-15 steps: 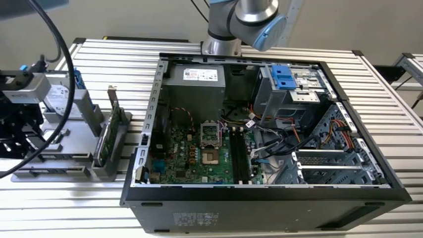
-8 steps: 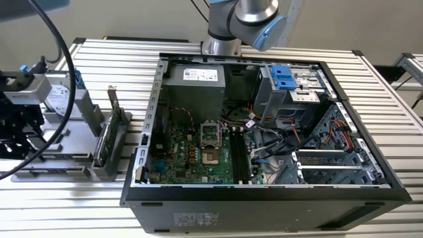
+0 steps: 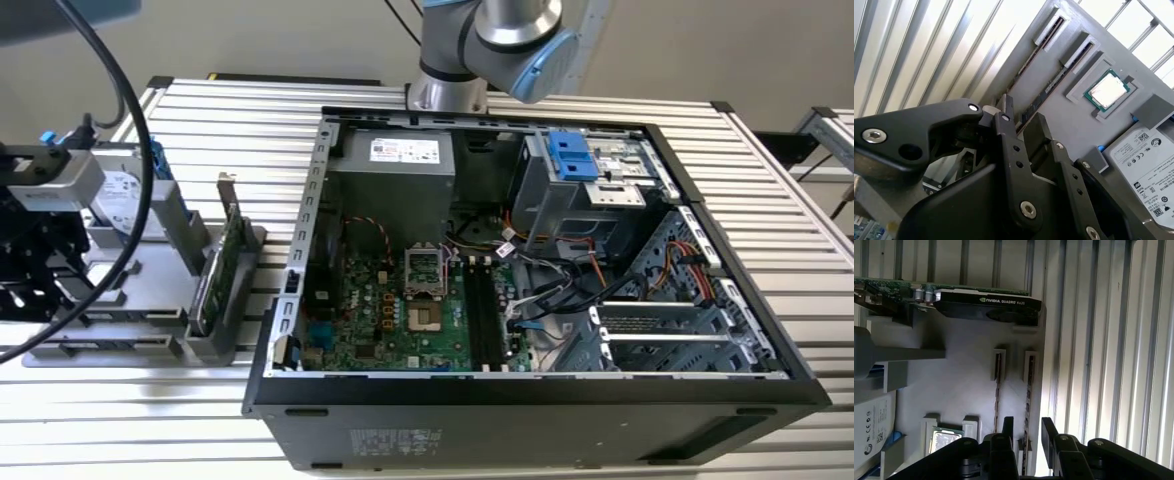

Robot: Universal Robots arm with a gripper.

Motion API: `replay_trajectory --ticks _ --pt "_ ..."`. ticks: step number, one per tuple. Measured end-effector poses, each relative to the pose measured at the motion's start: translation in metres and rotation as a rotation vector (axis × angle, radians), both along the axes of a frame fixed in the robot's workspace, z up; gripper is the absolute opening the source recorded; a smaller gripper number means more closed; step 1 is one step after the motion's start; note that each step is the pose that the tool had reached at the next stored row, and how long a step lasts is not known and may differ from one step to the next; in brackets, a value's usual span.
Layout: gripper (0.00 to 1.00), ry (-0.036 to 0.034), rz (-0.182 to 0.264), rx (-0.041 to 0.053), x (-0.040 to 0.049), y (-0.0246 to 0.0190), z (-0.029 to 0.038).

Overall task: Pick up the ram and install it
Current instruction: 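Pick up the ram and move it above insertion slot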

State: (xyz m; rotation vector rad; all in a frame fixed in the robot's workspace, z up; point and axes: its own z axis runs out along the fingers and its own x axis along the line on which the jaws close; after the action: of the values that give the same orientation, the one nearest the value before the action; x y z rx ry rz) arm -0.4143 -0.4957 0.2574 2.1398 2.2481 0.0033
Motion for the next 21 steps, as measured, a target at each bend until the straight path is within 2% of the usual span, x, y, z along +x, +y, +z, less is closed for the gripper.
replay_trajectory --ticks 7,21 --pt "1.0 0.0002 0.0 -0.0105 0.0 0.0 -0.0032" --pt "1.0 0.0002 0.0 -0.011 0.0 0.0 -0.0071"
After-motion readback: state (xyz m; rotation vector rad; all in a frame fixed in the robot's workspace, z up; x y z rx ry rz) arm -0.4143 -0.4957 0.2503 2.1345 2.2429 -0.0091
